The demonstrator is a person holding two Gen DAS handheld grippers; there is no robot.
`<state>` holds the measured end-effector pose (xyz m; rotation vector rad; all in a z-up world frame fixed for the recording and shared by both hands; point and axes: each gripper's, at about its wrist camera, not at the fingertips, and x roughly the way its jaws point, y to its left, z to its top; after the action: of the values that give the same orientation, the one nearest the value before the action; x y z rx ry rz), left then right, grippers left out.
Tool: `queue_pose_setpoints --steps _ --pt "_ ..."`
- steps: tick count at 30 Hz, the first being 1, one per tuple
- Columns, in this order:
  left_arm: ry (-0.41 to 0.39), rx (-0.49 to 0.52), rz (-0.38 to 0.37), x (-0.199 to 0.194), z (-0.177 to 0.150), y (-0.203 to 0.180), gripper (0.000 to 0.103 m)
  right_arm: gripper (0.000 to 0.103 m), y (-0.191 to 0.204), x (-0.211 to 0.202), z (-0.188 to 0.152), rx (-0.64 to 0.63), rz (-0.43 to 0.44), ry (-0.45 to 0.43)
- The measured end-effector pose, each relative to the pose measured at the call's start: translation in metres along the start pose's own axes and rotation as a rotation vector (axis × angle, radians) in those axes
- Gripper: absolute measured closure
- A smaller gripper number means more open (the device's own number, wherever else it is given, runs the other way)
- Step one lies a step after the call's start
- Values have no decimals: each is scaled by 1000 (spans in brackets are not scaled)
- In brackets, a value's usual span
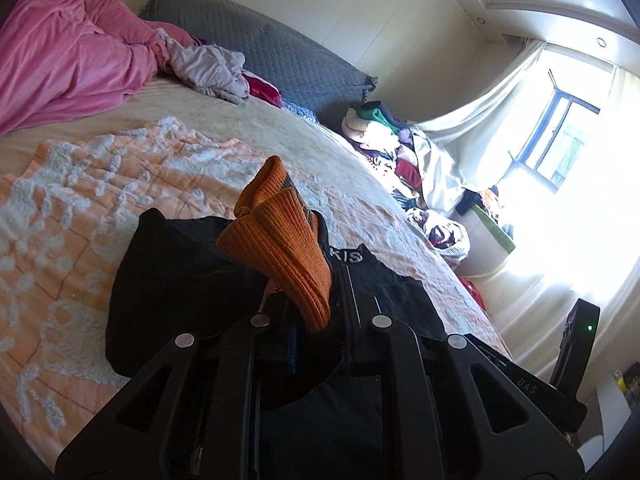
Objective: Fold small clothes
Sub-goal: 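Fold the sleeve across the body and lay the cuff down with the left tool, then grasp the laid orange cuff with the right tool and lift it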
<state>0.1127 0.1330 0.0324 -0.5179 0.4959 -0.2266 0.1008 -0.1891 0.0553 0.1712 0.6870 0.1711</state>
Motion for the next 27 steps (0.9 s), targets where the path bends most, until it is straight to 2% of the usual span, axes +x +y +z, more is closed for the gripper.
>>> queue_pose_setpoints --steps 12,16,20,21,24,27 --pt "160 48 -46 34 -26 -13 93 5 -25 4 -3 83 -26 14" --pt "190 64 -73 33 -28 -17 79 5 -29 4 -5 107 -23 18" --pt "185 63 -93 23 -25 -19 61 5 -28 7 -7 119 -2 40" --pt "178 61 -95 20 -24 -19 60 5 -27 8 -8 118 5 47" --pt "155 59 -88 11 -17 -15 53 5 -17 14 -12 107 39 77" --pt "134 75 -15 5 -13 -9 46 5 -1 21 -18 82 86 118"
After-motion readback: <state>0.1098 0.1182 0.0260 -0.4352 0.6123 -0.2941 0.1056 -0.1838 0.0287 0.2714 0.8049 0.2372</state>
